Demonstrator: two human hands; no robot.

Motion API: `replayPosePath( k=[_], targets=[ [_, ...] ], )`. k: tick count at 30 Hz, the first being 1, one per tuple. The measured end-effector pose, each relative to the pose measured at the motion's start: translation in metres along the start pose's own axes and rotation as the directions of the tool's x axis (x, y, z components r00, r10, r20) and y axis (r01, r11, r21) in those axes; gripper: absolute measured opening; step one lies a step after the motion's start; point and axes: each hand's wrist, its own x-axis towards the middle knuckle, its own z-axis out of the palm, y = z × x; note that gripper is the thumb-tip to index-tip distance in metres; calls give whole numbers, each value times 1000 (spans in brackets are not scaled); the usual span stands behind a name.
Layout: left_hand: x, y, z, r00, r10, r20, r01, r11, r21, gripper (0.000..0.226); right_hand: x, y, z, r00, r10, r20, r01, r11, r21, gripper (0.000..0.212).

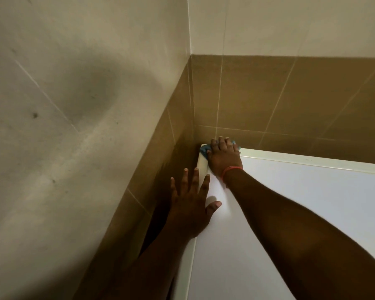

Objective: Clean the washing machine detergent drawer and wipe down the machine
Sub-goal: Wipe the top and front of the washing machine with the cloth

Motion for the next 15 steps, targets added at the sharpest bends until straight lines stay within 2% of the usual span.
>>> replayPosePath(
  k=[2,4,5,8,9,12,13,15],
  targets=[
    [-2,-5,0,1000,-13,-9,13,1000,-9,82,0,-9,2,981,-194,12,194,981,-4,54],
    [-7,-9,0,999,-33,-16,33,999,-3,85,-7,-5,0,917,-393,72,394,919,-5,56],
    [-10,-10,1,999,-42,-8,42,999,1,86,-9,0,-1,920,-385,77,387,922,-4,57],
    [-20,-12,4,998,-67,17,68,998,-18,82,-34,-8,4,989,-145,-8,145,990,1,63],
    [-22,-12,6,997,-73,24,74,997,-23,79,-48,-17,6,986,-165,-15,165,986,3,63],
    [-27,-14,10,995,-96,24,96,995,-18,76,-79,-16,13,907,-419,32,420,908,-12,61],
    [-30,-14,9,994,-105,21,105,994,-18,77,-82,-9,11,895,-443,48,445,896,-16,59],
    [-34,-12,6,992,-127,12,127,992,-22,78,-90,-2,10,946,-322,24,323,946,-18,56]
  ],
)
